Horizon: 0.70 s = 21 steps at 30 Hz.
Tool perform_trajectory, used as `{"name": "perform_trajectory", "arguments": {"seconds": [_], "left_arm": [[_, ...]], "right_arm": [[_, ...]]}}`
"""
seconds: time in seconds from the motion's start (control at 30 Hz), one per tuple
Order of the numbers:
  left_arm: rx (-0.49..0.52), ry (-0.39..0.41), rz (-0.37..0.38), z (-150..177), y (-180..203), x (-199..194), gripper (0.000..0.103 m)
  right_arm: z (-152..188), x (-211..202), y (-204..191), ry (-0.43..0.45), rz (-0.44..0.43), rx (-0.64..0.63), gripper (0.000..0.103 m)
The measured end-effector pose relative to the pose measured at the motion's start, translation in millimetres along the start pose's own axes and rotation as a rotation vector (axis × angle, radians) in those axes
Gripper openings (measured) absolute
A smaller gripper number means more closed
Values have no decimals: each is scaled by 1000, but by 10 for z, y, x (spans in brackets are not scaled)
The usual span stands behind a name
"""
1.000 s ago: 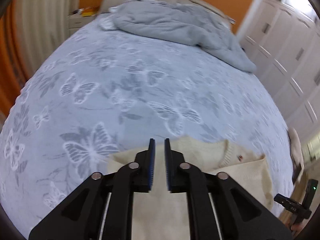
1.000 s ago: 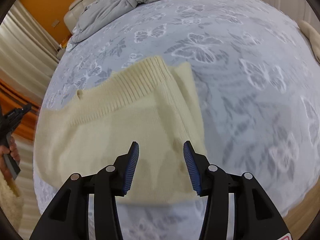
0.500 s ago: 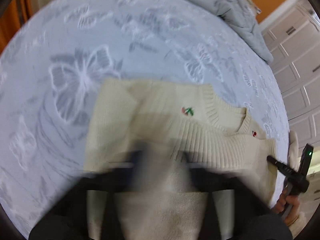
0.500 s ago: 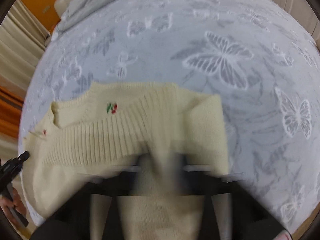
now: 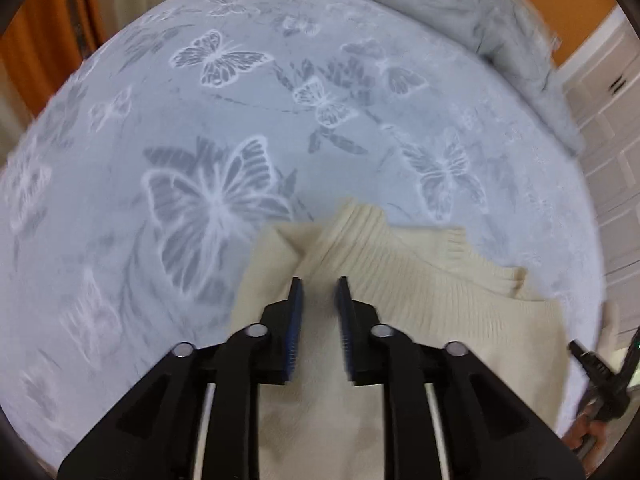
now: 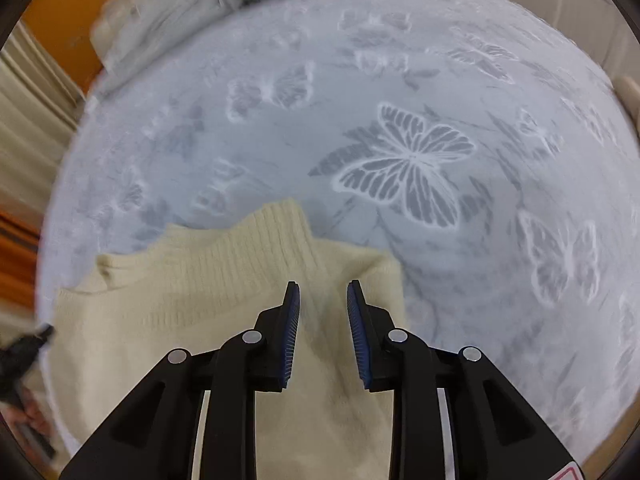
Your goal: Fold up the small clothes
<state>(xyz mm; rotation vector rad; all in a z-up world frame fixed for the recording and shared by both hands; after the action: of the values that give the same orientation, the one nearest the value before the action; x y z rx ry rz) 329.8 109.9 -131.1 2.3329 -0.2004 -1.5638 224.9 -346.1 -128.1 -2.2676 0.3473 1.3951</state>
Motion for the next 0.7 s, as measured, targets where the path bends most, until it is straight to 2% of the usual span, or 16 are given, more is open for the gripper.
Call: {"name": "perform_trajectory", "arguments": {"seconds": [0.03,0.07,0.1,0.13,0.2,0.27,0.37,0.43,0.5,0.53,0.57,0.6,0.63,0.7], "left_arm": [[-14,23,34,101,-60,-121,53],[-21,48,49,202,-128,-245,70],[-29,83,56,323,-211,-387,75],[-40,106,48,461,-317,-499,85],[-93,109,30,712,-534,-575,89],[-179,72,32,917,-737,-528,89],[-348,-15,75,1155,-959,-302,89],[-426,-36,137,1228,-989,-174,89],[-461,-27,149,1245,-948,-141,87],[-470,-24,195,1244,-915,-139,67],[-487,-39,228,1227,-887,-134,46],[-496,-36,225,1222,-878,-168,39],[-493,-29,250,1198,-862,-234,28],[-456,-11,266,1153,-798,-423,21]], "right_arm": [[72,-99,27,19,-18,3,38],[232,-284,92,44,-21,-3,55],[364,-409,135,63,-10,-9,62],[511,-522,190,84,3,-15,70],[830,-641,341,85,29,-18,73],[1079,-591,475,25,32,8,74],[1287,-401,604,-58,-18,90,75],[1331,-268,628,-93,-88,153,75],[1311,-115,586,-123,-141,219,76],[1297,-74,561,-128,-145,243,73],[1259,-51,529,-122,-142,265,43],[1249,-60,499,-111,-152,274,23],[1198,-93,454,-114,-195,280,22],[1113,-291,368,-74,-222,267,19]]}}
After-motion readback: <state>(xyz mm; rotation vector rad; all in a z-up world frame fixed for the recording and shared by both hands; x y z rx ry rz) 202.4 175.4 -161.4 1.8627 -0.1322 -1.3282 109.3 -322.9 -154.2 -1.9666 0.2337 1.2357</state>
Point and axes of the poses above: each gripper's, at about its wrist camera, not at the fingertips, and x roughly the way its jaws point, y to its right, z to its underside, the point moved 2 cm from there along x, roughly the way its jaws point, and after that the axes turned 1 degree about z, right-handed, at the moved point
